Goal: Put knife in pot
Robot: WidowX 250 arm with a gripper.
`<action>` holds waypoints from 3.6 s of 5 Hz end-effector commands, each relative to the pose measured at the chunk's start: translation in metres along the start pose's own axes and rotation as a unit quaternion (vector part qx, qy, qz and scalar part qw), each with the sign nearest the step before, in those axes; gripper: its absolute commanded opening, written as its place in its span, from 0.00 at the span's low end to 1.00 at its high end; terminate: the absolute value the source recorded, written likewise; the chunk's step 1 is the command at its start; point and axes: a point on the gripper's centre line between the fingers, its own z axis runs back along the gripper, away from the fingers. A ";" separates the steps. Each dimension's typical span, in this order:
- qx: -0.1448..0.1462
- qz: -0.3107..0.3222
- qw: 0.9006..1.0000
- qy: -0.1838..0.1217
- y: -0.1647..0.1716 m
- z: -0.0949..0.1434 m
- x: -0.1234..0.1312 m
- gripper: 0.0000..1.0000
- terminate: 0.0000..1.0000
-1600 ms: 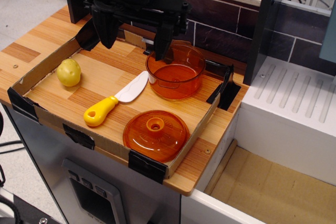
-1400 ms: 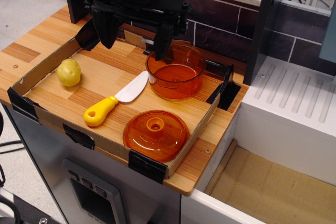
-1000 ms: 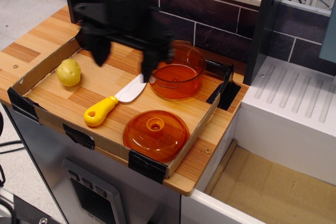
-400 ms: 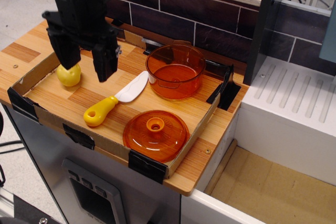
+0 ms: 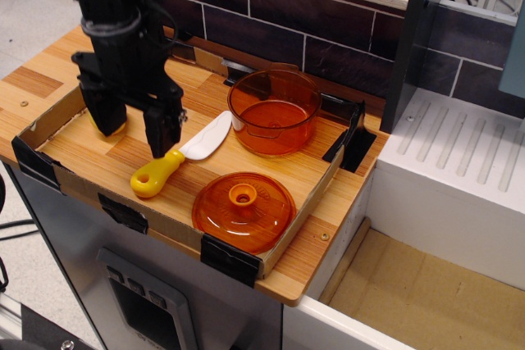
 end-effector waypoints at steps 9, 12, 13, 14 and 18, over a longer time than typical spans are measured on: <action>0.015 0.033 0.998 -0.045 0.018 0.021 0.004 0.00 0.00; -0.034 0.263 0.960 -0.086 -0.011 0.073 0.041 0.00 0.00; -0.032 0.384 0.921 -0.055 -0.018 0.060 0.058 0.00 0.00; -0.045 0.470 0.879 -0.061 -0.023 0.050 0.066 0.00 0.00; -0.040 0.569 0.819 -0.051 -0.054 0.014 0.110 0.00 0.00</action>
